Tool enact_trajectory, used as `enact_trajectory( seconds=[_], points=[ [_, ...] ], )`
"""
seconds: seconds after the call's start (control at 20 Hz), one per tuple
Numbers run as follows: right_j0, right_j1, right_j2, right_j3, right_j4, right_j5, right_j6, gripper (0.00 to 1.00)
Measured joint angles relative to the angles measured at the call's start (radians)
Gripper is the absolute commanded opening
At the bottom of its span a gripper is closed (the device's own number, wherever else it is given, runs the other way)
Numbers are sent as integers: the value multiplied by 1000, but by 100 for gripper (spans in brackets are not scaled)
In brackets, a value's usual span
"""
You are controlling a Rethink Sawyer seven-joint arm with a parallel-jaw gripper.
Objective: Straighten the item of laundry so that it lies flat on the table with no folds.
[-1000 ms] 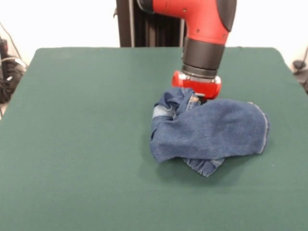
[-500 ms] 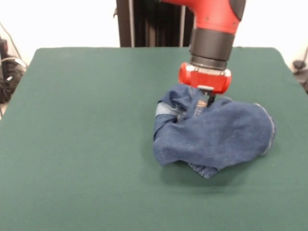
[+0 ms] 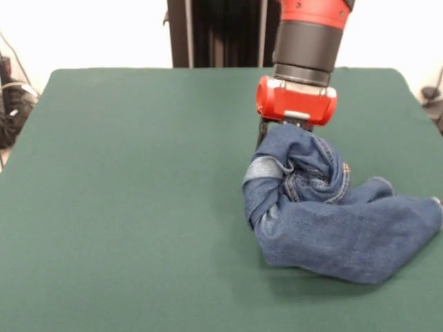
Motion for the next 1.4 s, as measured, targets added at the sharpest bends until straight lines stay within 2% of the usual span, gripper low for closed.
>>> enact_trajectory(
  seconds=[0.3,0.7,1.2,1.4],
  points=[
    [-1,76,1,-11,5,-107,0,100],
    [3,165,4,-13,26,-321,2,100],
    [66,150,2,9,147,-476,2,100],
    [87,130,1,23,197,-489,2,100]
  ],
)
